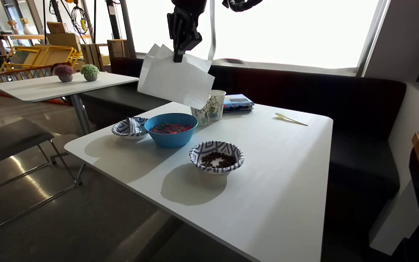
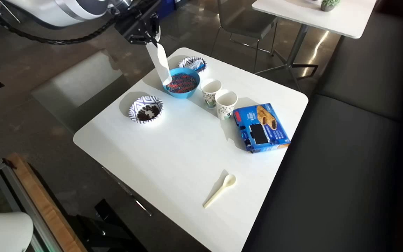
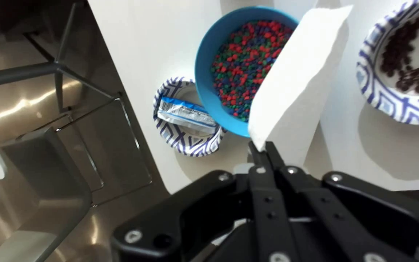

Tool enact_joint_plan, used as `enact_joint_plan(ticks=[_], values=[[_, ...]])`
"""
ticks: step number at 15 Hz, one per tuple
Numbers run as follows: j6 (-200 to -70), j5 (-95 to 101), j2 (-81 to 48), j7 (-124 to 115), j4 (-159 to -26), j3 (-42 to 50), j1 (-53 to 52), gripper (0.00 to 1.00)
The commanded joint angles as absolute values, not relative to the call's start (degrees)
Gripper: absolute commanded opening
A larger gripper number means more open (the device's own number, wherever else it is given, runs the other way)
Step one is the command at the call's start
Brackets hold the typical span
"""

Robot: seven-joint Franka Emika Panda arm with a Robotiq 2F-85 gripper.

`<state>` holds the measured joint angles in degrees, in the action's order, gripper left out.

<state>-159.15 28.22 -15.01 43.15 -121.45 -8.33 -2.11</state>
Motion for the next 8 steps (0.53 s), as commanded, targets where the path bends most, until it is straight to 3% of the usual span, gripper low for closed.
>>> enact_joint_plan(ticks=[1,8], values=[[-143.0,29.08,-8.73,42.45,-123.15,-8.8,-5.48,0.0],[-117.91,32.92,-7.93,43.0,-123.24,-6.78,-6.42,0.0]])
